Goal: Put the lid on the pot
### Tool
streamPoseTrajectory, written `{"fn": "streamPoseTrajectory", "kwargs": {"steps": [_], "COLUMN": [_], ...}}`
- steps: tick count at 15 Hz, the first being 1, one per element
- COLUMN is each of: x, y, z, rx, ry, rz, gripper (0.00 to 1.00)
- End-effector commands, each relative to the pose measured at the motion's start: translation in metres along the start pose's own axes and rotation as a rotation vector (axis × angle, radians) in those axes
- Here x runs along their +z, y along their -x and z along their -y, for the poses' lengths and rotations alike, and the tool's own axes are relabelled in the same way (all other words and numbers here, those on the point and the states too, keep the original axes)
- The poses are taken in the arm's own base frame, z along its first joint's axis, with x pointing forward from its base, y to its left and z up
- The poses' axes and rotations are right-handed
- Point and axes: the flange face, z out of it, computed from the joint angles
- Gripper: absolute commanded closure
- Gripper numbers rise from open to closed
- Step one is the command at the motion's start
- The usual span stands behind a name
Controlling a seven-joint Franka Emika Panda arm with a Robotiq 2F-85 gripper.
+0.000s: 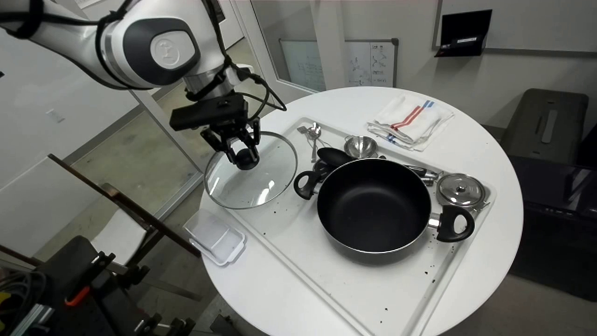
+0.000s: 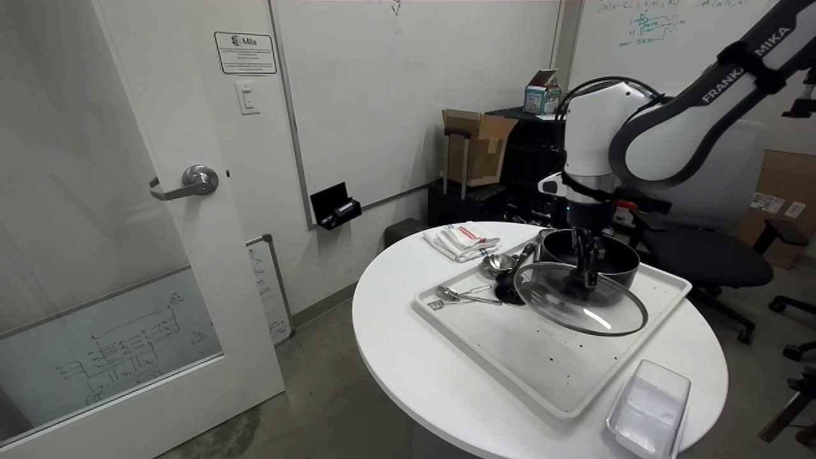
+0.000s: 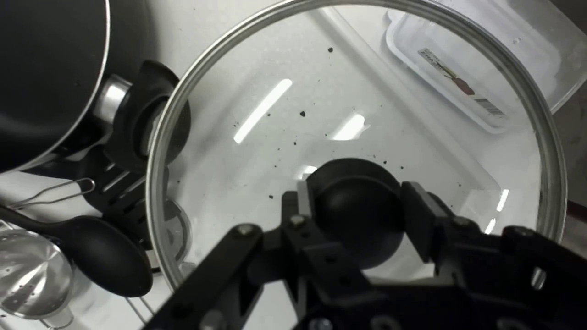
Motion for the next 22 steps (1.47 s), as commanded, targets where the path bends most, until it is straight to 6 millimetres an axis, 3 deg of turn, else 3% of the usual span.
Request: {"fn": "streamPoseTrajectory", "kwargs": {"steps": [1,15,22], "x": [-0.028,-0.063,-0.054], "y": [0.017,0.075,0.099], "z": [-0.009,-0.132,-0.188], "rx": [0.084,0.522,0.726], "ry": [0.005,-0.016,-0.010], "rz": [-0.045,-0.123,-0.088], "gripper": [0.75,0.75,0.75]}}
